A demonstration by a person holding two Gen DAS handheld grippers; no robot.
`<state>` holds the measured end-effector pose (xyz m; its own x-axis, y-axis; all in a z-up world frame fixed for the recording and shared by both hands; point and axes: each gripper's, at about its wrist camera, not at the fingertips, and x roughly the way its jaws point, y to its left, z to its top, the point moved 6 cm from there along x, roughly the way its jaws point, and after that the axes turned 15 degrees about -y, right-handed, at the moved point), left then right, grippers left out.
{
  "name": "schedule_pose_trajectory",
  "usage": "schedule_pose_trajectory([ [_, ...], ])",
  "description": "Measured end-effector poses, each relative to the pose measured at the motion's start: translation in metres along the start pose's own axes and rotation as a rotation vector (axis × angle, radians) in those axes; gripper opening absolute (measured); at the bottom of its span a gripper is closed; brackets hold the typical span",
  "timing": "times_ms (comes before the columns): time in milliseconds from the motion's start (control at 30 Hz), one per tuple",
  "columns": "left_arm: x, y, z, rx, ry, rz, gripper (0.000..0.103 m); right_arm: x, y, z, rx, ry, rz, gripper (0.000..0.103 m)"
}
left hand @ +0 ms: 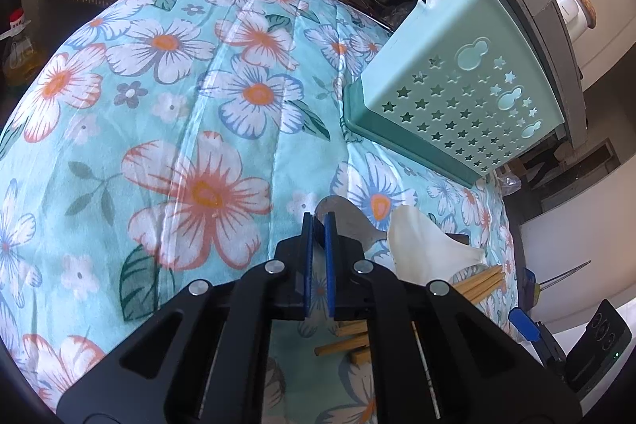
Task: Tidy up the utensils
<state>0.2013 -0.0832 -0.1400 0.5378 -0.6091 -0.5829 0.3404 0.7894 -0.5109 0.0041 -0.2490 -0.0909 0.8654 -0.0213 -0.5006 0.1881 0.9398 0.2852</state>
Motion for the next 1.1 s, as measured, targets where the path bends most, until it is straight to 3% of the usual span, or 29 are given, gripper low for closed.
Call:
schedule_pose_trajectory([
  [433,-0.013,0.015,0.017,-0.023,-0.075,0.030,0.003,-0.001,-0.002,-0.001,0.006,0.000,-0.001,0.073],
  [1100,-0.012,0.023,0.012,-0.024,-0.074,0.066,0.003,-0.009,-0.007,-0.001,0.022,-0.013,-0.005,0.072],
])
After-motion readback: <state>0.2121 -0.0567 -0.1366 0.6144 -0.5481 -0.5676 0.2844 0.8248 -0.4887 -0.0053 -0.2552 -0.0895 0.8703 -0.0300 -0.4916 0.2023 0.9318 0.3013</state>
